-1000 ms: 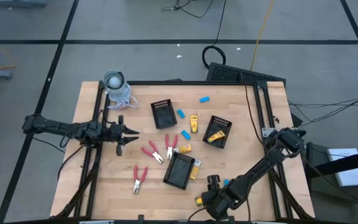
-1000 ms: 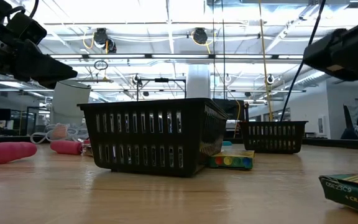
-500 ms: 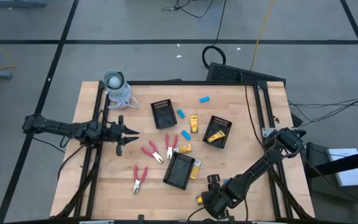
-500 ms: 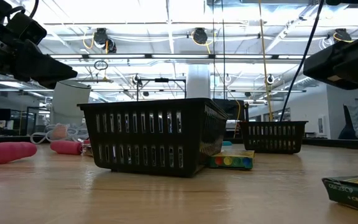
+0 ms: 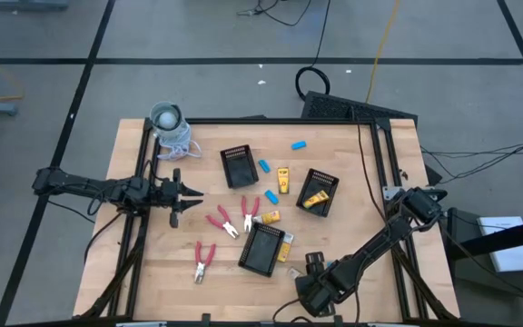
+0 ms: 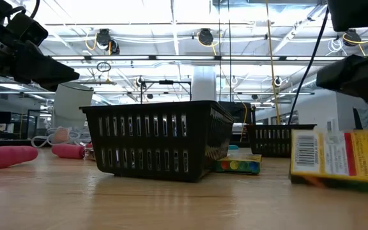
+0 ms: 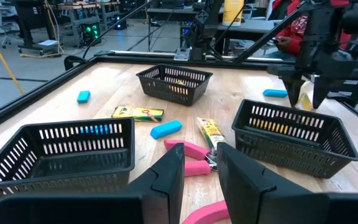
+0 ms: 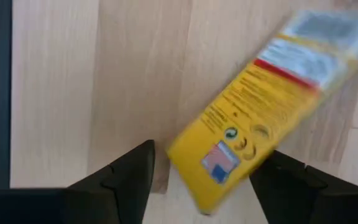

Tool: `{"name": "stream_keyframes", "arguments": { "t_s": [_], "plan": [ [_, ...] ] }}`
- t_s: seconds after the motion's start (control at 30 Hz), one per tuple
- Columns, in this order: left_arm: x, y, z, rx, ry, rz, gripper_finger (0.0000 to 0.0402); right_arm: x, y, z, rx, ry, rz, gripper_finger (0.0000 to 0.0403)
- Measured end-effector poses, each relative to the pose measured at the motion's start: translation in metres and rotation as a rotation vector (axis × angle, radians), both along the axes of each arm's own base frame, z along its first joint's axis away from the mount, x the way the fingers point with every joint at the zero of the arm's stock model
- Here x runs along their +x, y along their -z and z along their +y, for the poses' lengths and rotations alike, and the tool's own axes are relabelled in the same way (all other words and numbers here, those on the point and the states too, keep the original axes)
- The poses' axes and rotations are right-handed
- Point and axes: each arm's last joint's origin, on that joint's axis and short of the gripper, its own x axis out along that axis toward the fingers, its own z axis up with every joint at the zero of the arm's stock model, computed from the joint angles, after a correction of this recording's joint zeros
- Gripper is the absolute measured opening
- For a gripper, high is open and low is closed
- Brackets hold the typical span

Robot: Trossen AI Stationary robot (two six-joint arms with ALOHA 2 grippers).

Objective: Pick & Place School Supplies
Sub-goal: Put the yellow crayon box into the right black basket

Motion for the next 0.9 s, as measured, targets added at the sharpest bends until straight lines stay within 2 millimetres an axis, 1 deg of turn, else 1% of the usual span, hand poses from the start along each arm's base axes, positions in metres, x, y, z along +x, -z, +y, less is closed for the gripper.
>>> {"name": "stream_keyframes", "arguments": {
  "t_s": [0.17,0.27,0.4,0.67,0.77,0.9],
  "plan": [
    [0.000,0.000,0.000,-0.003,0.004,0.000,0.0097,0.002,0.000,-0.001,0.009,0.037,-0.004,0.0253],
    [0.000,0.000,0.000,-0.004,0.004,0.000,0.0097,0.005,0.000,-0.004,0.022,0.070,-0.010,0.0245],
    [0.000,0.000,0.000,-0.004,0.004,0.000,0.0097,0.007,-0.001,-0.004,0.027,0.050,-0.026,0.0228],
    [0.000,0.000,0.000,-0.004,0.004,0.000,0.0097,0.008,-0.001,-0.004,0.084,0.107,0.011,0.0211],
    [0.000,0.000,0.000,-0.004,0.005,0.000,0.0097,0.009,-0.002,-0.002,0.115,0.132,0.019,0.0212],
    [0.000,0.000,0.000,-0.004,0.004,0.000,0.0097,0.011,-0.003,-0.002,0.146,0.172,0.014,0.0224]
  ]
}}
